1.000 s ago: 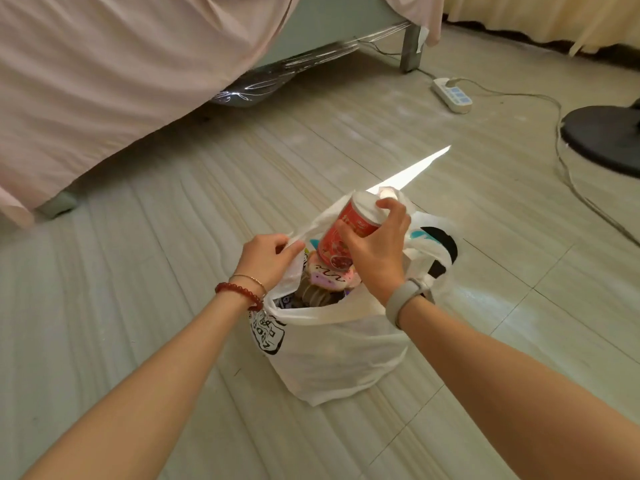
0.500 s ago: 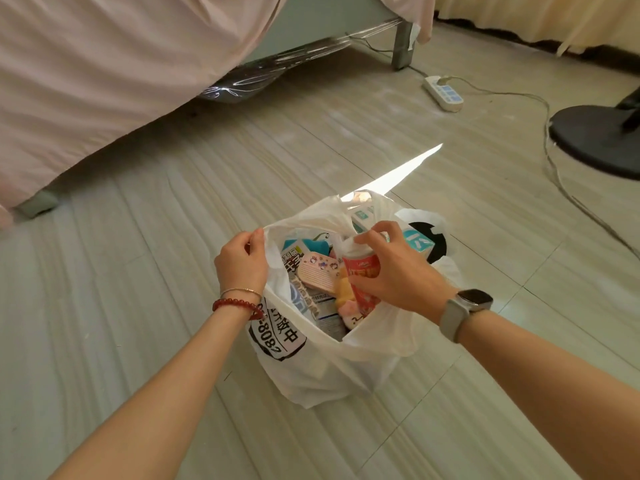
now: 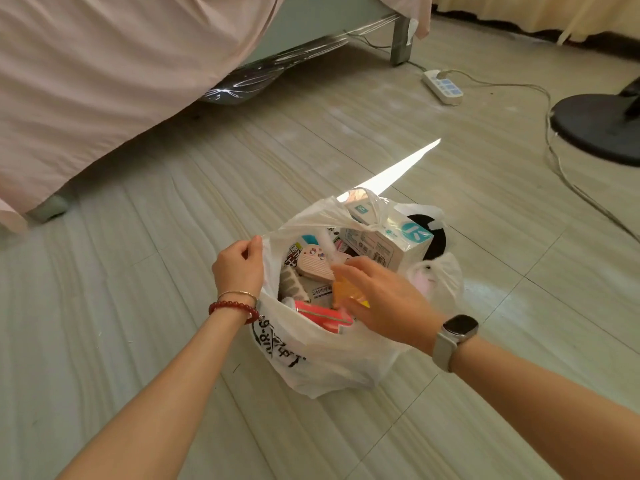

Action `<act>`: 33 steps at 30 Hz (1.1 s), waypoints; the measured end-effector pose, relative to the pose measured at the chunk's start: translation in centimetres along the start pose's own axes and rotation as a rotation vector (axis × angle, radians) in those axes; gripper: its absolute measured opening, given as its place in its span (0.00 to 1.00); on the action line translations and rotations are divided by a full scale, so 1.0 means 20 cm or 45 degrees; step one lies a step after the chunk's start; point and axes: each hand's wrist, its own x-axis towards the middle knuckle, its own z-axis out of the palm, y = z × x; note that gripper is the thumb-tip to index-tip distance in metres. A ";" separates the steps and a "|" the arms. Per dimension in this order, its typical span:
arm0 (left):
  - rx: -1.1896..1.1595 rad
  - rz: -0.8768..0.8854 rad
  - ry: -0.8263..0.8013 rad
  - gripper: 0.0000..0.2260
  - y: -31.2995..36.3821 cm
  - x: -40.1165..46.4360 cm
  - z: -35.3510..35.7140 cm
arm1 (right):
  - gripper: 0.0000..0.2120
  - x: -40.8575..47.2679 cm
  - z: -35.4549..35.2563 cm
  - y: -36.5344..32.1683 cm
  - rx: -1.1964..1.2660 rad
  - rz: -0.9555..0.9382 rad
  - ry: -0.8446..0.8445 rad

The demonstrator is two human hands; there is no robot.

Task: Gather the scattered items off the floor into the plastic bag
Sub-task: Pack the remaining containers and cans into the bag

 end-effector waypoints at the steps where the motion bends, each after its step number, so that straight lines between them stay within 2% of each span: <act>1: 0.018 -0.013 -0.013 0.22 -0.01 0.00 0.00 | 0.24 -0.04 -0.01 0.04 -0.131 0.006 0.055; 3: 0.105 -0.027 -0.075 0.20 -0.02 0.00 0.00 | 0.24 -0.13 -0.05 0.14 -0.361 0.142 0.056; 5: 0.258 -0.034 -0.146 0.13 0.01 0.01 0.01 | 0.26 -0.20 -0.08 0.23 -0.381 0.390 -0.083; 7: 0.361 0.061 -0.201 0.18 0.07 0.03 0.05 | 0.25 -0.24 -0.10 0.27 -0.330 0.517 -0.199; 8: 0.405 0.194 -0.240 0.22 0.10 0.04 0.07 | 0.25 -0.26 -0.11 0.28 -0.295 0.543 -0.206; 10: 0.582 0.496 -0.325 0.27 0.20 0.05 0.16 | 0.22 -0.30 -0.11 0.28 -0.122 0.634 -0.094; 12: 0.808 0.664 -0.475 0.31 0.28 0.08 0.28 | 0.18 -0.31 -0.10 0.29 0.070 0.790 0.128; 14: 0.979 0.679 -0.639 0.31 0.32 0.11 0.40 | 0.16 -0.33 -0.09 0.32 0.166 0.950 0.291; 16: 0.885 0.624 -0.742 0.25 0.34 0.12 0.45 | 0.14 -0.35 -0.09 0.35 0.219 1.048 0.322; 18: 0.727 0.600 -0.730 0.17 0.35 0.10 0.44 | 0.12 -0.37 -0.11 0.38 0.279 1.059 0.364; 19: 0.766 0.653 -0.723 0.16 0.35 0.10 0.42 | 0.12 -0.37 -0.13 0.38 0.297 1.033 0.390; 22: 1.127 0.927 -0.827 0.23 0.32 0.09 0.37 | 0.17 -0.34 -0.19 0.34 0.263 0.938 0.411; 24: 1.218 1.032 -0.851 0.20 0.31 0.09 0.35 | 0.21 -0.33 -0.24 0.30 0.190 0.877 0.337; 25: 1.169 1.059 -0.829 0.18 0.32 0.10 0.34 | 0.23 -0.33 -0.25 0.29 0.164 0.852 0.269; 27: 0.868 1.037 -0.788 0.16 0.35 0.08 0.35 | 0.24 -0.37 -0.28 0.27 0.121 0.780 0.102; 29: 0.474 0.897 -0.743 0.14 0.41 0.04 0.34 | 0.17 -0.41 -0.31 0.27 0.048 0.705 0.005; 33: -0.141 0.512 -0.438 0.10 0.57 0.07 0.19 | 0.10 -0.41 -0.44 0.22 0.043 0.697 0.169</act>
